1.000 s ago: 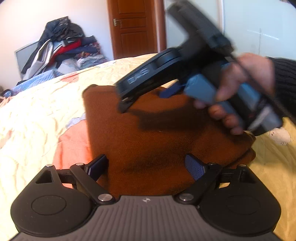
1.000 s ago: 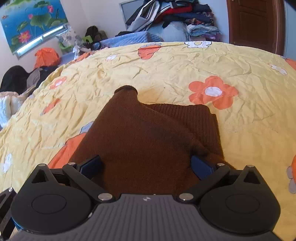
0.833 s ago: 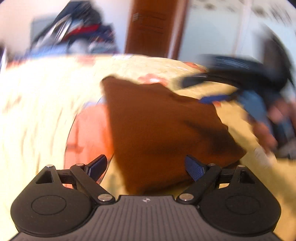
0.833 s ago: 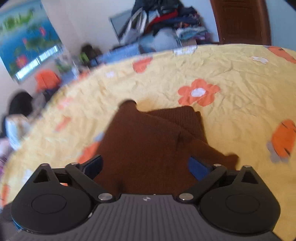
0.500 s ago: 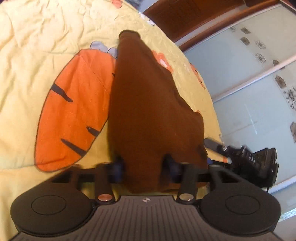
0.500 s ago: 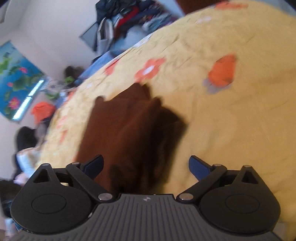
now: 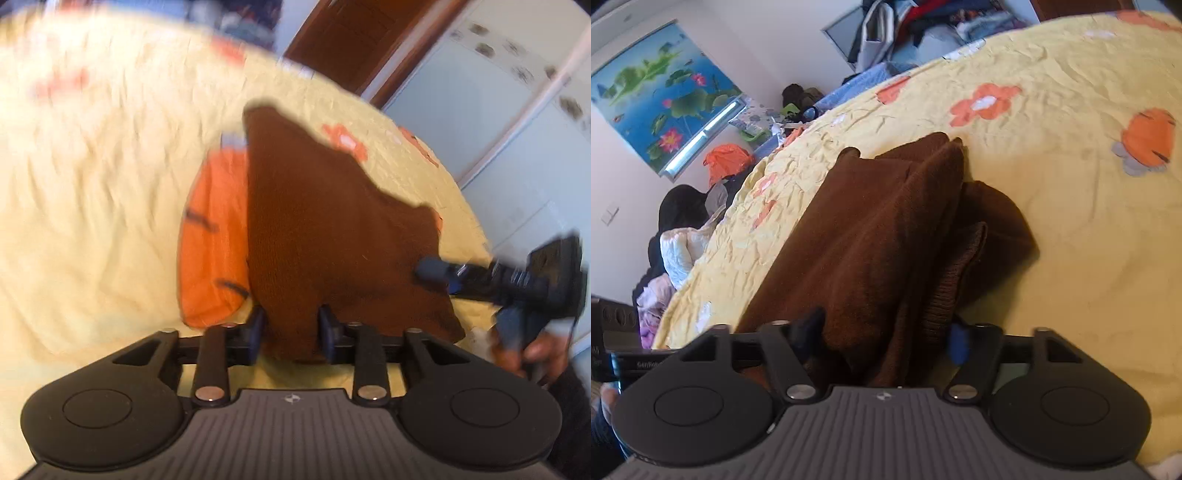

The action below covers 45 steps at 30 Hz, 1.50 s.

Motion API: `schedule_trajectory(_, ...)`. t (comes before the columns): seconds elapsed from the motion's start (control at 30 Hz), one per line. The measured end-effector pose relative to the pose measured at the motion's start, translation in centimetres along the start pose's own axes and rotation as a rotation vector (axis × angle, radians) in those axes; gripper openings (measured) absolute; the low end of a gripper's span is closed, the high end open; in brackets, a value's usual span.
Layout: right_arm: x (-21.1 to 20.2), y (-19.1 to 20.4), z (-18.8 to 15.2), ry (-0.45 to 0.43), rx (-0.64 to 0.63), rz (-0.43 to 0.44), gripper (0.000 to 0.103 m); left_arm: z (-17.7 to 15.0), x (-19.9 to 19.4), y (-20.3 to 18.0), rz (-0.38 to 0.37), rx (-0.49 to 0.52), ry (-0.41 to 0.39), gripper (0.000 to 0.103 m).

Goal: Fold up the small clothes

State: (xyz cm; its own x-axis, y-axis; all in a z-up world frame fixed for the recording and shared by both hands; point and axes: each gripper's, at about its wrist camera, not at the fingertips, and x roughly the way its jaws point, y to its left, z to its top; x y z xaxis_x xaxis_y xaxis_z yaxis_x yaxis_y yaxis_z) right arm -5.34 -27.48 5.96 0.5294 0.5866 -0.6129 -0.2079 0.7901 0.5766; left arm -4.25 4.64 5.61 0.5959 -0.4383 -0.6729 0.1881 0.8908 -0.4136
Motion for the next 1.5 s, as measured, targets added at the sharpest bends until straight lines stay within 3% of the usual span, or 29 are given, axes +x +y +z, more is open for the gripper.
schedule_trajectory(0.07,-1.5,-0.6,1.4,-0.117,0.028,-0.023,0.091,-0.5,-1.9,-1.6,0.049,0.129,-0.113,0.054)
schedule_trajectory(0.1,-2.2,-0.5,2.1,-0.169,0.04,-0.031,0.091,-0.6,-2.3,-2.7,0.055,0.195,-0.165,0.072)
schedule_trajectory(0.13,-2.6,-0.7,2.6,-0.207,0.056,-0.038,0.091,-0.6,-2.3,-3.5,0.048,0.242,-0.191,0.08)
schedule_trajectory(0.23,-1.1,1.0,4.6,-0.222,0.042,-0.002,0.09,-0.9,0.1,-5.9,0.014,0.377,-0.17,0.079)
schedule_trajectory(0.33,2.8,2.2,5.3,-0.112,0.001,0.031,0.092,-1.2,4.5,-7.0,0.07,0.444,-0.05,0.079)
schedule_trajectory(0.4,6.2,1.8,4.3,-0.007,-0.047,-0.047,0.095,-2.5,5.2,-7.3,0.09,0.522,-0.08,0.08)
schedule_trajectory(0.47,7.2,1.9,2.6,-0.032,-0.191,-0.151,0.096,-3.4,5.0,-7.6,0.114,0.583,-0.096,0.08)
schedule_trajectory(0.5,7.5,1.8,2.7,-0.025,-0.24,-0.163,0.096,-3.4,4.4,-7.7,0.123,0.584,-0.096,0.08)
schedule_trajectory(0.6,5.4,3.9,2.4,-0.01,-0.208,-0.196,0.096,-3.4,2.0,-7.3,0.094,0.528,-0.14,0.08)
schedule_trajectory(0.67,3.2,4.7,2.2,-0.07,-0.207,-0.146,0.095,-3.1,1.5,-6.5,0.073,0.489,-0.15,0.08)
schedule_trajectory(0.77,2.4,5.6,3.2,-0.09,-0.225,-0.05,0.101,-2.6,3.4,-6.0,0.092,0.459,-0.073,0.08)
schedule_trajectory(0.83,4.7,4.5,4.0,-0.029,-0.206,-0.033,0.103,-2.7,4.3,-5.8,0.102,0.46,-0.062,0.085)
schedule_trajectory(0.9,8.4,2.7,4.4,0.106,-0.122,-0.056,0.103,-2.6,4.4,-5.8,0.102,0.46,-0.068,0.085)
schedule_trajectory(1.03,8.6,3.6,6.6,0.064,-0.103,-0.069,0.096,-3.1,4.3,-5.6,0.097,0.446,-0.081,0.086)
schedule_trajectory(1.1,9.0,5.7,7.9,0.025,-0.14,0.014,0.099,-3.3,4.5,-5.7,0.099,0.453,-0.088,0.089)
schedule_trajectory(1.2,12.4,8.0,10.1,0.068,-0.098,0.112,0.1,-3.7,4.6,-6.2,0.106,0.46,-0.083,0.092)
schedule_trajectory(1.33,19.3,6.8,11.4,0.177,-0.019,0.033,0.101,-3.7,4.6,-6.2,0.103,0.461,-0.082,0.093)
schedule_trajectory(1.37,20.1,6.1,11.2,0.152,-0.041,0.047,0.103,-3.7,4.5,-6.1,0.101,0.46,-0.082,0.093)
schedule_trajectory(1.43,19.9,5.7,11.1,0.112,-0.029,0.068,0.103,-3.6,4.6,-6.0,0.098,0.454,-0.08,0.093)
schedule_trajectory(1.5,18.8,6.2,11.0,0.122,-0.017,0.026,0.098,-3.6,4.6,-6.1,0.097,0.453,-0.08,0.093)
